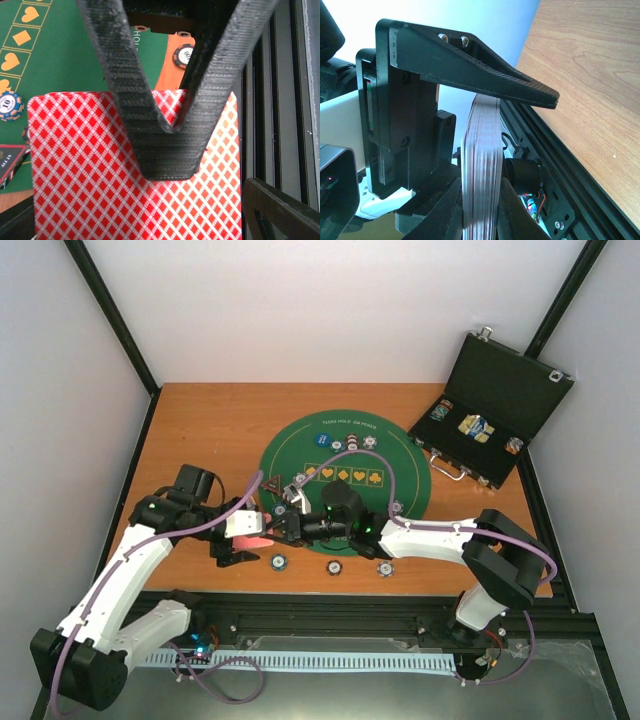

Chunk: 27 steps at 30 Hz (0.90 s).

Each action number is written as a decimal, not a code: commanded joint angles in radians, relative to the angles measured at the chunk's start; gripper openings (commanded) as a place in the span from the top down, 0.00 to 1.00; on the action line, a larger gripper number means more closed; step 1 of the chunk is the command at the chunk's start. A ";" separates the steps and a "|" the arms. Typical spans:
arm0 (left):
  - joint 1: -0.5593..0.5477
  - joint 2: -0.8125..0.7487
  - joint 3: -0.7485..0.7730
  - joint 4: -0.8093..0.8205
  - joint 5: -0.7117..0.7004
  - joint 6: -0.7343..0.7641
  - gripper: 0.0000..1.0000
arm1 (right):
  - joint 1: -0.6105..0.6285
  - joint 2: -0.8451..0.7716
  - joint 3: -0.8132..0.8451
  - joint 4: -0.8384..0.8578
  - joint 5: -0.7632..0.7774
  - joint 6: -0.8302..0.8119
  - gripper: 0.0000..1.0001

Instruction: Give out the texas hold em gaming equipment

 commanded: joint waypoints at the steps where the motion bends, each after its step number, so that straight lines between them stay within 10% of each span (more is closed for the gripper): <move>1: 0.001 0.019 0.044 0.003 0.042 0.002 0.10 | 0.002 -0.032 0.026 -0.001 0.002 -0.028 0.97; 14: 0.000 -0.013 0.038 -0.025 0.020 0.039 0.28 | -0.002 -0.025 0.036 -0.048 0.015 -0.032 0.97; 27: 0.000 -0.028 -0.012 -0.008 -0.010 0.033 0.06 | 0.002 -0.013 0.057 -0.041 0.009 -0.028 0.97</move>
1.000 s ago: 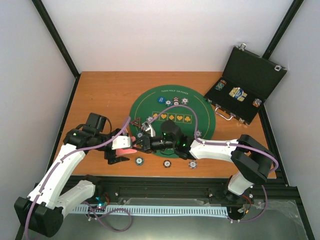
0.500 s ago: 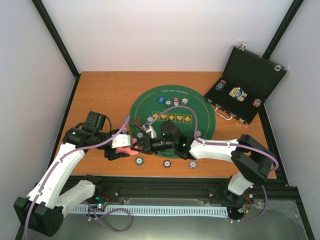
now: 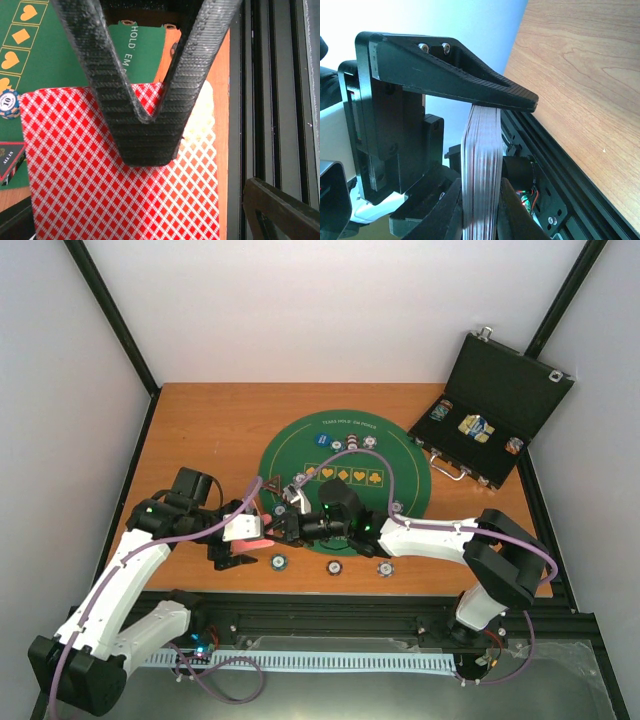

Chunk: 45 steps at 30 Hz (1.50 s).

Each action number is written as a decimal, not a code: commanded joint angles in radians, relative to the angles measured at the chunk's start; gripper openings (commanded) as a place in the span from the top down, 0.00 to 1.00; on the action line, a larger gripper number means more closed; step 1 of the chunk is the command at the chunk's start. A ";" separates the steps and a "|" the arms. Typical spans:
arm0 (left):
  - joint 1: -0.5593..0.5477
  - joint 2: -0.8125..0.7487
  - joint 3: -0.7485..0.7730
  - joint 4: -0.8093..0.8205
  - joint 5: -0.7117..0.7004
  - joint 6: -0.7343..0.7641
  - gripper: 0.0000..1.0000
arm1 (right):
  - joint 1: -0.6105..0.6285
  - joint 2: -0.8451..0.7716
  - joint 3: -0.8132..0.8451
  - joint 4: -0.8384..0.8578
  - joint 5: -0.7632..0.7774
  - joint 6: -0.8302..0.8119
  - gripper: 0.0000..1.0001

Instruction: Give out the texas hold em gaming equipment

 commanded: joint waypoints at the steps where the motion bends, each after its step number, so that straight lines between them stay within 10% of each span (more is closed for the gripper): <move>1: 0.000 -0.003 -0.002 0.017 0.004 0.008 0.08 | 0.002 -0.011 0.031 0.036 0.002 -0.008 0.97; 21: 0.001 -0.003 0.012 0.037 0.001 0.019 0.41 | 0.004 0.015 0.070 -0.150 0.059 -0.078 0.97; 39: 0.000 -0.039 -0.043 0.065 0.005 0.005 0.34 | 0.006 0.010 0.075 -0.308 0.148 -0.122 0.97; 45: 0.000 -0.022 -0.050 0.075 0.009 -0.015 0.43 | 0.023 0.037 0.105 -0.303 0.142 -0.125 0.77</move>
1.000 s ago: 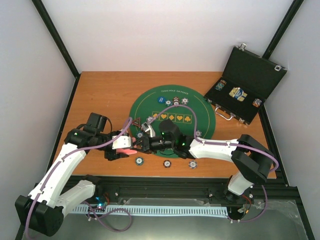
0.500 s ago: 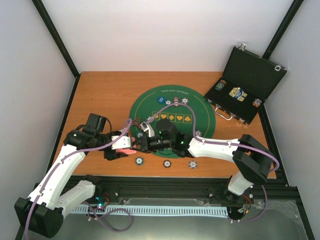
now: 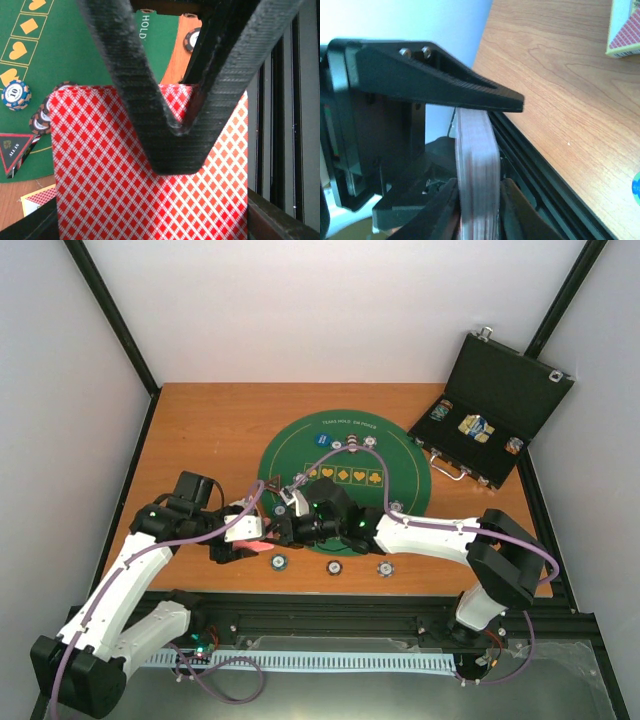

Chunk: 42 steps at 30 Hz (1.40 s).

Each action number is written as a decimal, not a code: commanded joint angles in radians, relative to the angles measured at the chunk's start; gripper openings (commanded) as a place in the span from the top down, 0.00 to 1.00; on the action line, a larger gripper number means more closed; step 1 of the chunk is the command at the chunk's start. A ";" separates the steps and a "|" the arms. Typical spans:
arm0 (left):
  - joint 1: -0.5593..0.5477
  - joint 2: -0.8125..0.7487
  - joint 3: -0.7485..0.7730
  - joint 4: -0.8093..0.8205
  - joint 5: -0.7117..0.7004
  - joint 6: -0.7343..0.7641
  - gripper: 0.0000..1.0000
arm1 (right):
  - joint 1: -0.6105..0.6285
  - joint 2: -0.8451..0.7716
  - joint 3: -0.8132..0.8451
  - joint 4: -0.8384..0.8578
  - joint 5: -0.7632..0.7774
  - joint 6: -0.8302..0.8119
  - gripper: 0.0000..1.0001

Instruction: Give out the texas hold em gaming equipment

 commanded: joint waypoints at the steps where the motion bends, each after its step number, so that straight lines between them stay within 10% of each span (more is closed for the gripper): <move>1: -0.003 -0.003 0.016 -0.016 0.039 0.009 0.43 | 0.001 0.041 0.015 -0.039 0.054 0.002 0.73; 16: -0.003 0.024 0.019 -0.037 -0.028 0.043 0.44 | 0.018 0.145 0.035 0.154 -0.018 0.078 0.50; 42: -0.003 0.051 0.049 -0.079 -0.059 0.064 0.45 | -0.047 0.068 -0.043 0.001 0.018 0.023 0.56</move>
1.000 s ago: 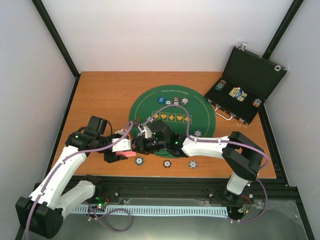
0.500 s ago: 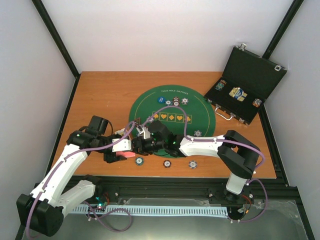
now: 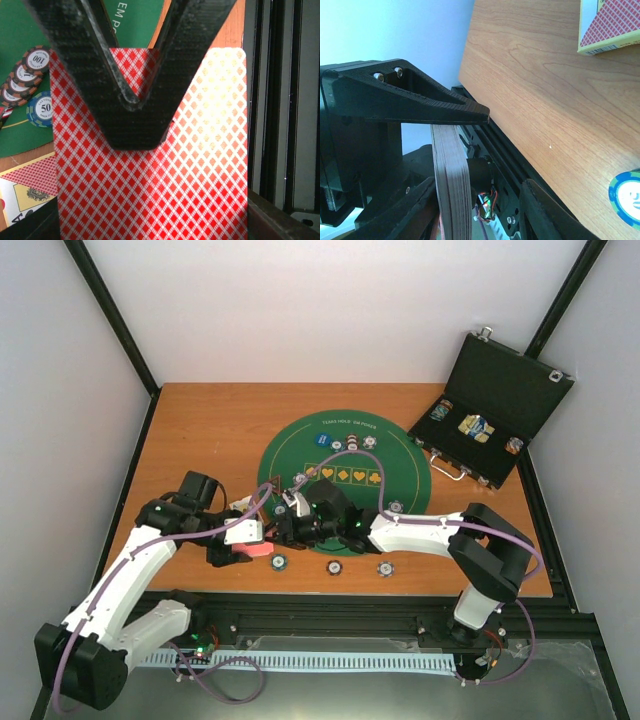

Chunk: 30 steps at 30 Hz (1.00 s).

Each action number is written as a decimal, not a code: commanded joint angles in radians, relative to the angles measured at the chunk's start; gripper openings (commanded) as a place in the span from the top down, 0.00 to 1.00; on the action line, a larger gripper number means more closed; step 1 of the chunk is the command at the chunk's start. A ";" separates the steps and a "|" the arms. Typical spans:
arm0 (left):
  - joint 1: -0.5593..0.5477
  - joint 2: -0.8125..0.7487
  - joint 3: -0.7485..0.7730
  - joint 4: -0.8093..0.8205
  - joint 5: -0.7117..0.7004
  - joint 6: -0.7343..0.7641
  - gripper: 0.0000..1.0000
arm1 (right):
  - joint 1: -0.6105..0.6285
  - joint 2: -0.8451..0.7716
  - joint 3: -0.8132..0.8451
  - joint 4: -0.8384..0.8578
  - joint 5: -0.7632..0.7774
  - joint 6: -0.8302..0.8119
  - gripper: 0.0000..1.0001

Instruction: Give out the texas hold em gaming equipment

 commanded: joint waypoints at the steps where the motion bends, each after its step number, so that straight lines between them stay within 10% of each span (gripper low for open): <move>1: -0.003 0.007 0.049 -0.016 0.015 0.030 0.45 | -0.019 -0.013 -0.015 -0.076 0.033 -0.016 0.56; 19: -0.002 0.049 0.032 0.032 -0.030 0.017 0.45 | -0.024 -0.089 0.012 -0.165 0.043 -0.049 0.97; 30: -0.002 0.044 0.018 0.041 -0.066 -0.004 0.45 | -0.156 -0.185 0.017 -0.243 -0.014 -0.117 0.97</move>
